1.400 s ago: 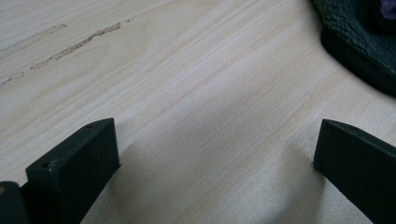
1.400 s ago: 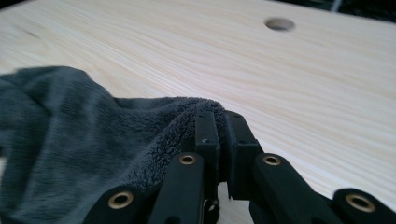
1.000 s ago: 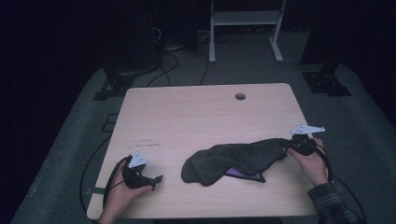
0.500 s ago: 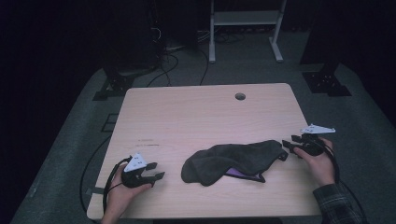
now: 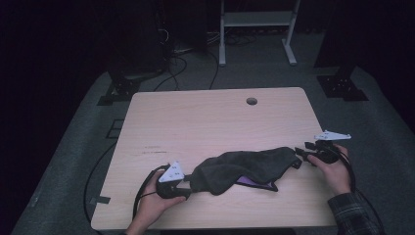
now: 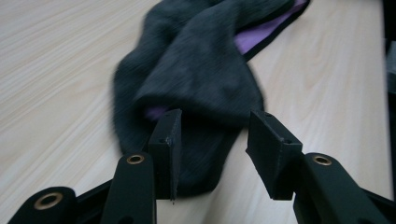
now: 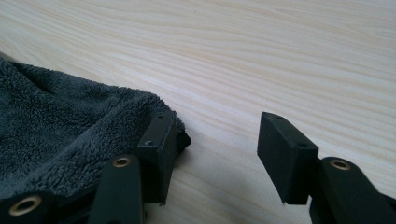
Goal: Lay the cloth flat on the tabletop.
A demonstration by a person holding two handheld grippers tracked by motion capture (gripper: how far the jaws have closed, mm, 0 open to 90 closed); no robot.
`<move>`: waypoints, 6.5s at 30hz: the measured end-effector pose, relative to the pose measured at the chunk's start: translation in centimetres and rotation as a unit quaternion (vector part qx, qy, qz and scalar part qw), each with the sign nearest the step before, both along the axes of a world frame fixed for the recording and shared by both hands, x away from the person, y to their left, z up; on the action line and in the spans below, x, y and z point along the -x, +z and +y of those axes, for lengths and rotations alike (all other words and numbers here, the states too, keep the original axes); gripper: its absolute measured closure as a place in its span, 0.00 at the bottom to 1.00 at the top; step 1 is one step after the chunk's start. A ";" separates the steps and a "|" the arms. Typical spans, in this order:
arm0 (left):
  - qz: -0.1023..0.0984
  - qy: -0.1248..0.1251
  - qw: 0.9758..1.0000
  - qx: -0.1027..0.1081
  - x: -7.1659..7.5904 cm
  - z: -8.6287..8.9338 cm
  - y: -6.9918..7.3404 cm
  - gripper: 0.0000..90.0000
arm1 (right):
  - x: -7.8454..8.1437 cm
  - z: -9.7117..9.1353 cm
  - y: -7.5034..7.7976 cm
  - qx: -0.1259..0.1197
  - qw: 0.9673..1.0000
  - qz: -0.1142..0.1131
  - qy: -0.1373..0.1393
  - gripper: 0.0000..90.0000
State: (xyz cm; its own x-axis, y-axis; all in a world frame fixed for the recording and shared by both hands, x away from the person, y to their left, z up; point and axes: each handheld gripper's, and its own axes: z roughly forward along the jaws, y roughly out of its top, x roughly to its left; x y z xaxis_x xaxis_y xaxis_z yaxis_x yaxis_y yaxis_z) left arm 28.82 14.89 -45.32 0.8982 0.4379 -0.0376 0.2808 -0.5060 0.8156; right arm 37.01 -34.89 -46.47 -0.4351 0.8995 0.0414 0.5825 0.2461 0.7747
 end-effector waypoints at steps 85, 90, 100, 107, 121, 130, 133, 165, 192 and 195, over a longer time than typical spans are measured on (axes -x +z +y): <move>0.055 0.146 0.988 0.006 -4.8 4.0 0.3 0.92 | 6.5 3.2 -1.5 0.026 0.986 0.020 0.161 0.64; 0.059 0.151 0.987 0.009 -4.8 4.0 0.4 0.93 | 6.5 3.4 -1.4 0.039 0.988 0.017 0.149 0.84; 0.060 0.150 0.987 0.026 -4.8 4.1 0.8 0.93 | 6.4 3.4 -0.2 0.013 0.989 0.021 0.143 0.99; 0.056 0.147 0.987 0.035 -4.8 4.1 1.3 0.93 | 6.2 3.6 0.0 0.025 0.988 0.008 0.150 0.93; 0.060 0.146 0.987 0.033 -4.9 4.1 1.1 0.93 | 5.8 3.8 -1.3 0.039 0.984 0.027 0.171 0.61; 0.057 0.145 0.987 0.034 -4.8 4.0 1.2 0.93 | 6.1 4.3 -0.9 0.048 0.984 0.036 0.166 0.93; 0.051 0.146 0.987 0.045 -4.8 4.1 1.5 0.93 | 6.0 4.0 -0.6 0.032 0.986 0.032 0.161 0.97; -0.084 0.183 0.966 0.163 -6.5 6.3 11.6 0.93 | 3.6 4.6 12.8 -0.023 0.973 -0.188 0.131 0.97; -0.127 0.204 0.953 0.183 -12.2 7.0 16.1 0.94 | -2.3 4.6 17.9 -0.062 0.967 -0.234 0.084 0.97; -0.109 0.204 0.955 0.185 -12.0 7.0 14.3 0.94 | -2.4 4.7 15.7 -0.063 0.972 -0.208 0.088 0.97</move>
State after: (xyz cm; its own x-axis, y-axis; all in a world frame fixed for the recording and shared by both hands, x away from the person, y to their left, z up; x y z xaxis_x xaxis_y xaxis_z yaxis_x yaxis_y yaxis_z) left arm 40.86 21.94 -31.01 0.6603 0.7458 -0.0879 0.1954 -0.0576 0.9790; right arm 39.38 -30.23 -30.80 -0.5844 0.8087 -0.0670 0.1695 0.2023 0.9645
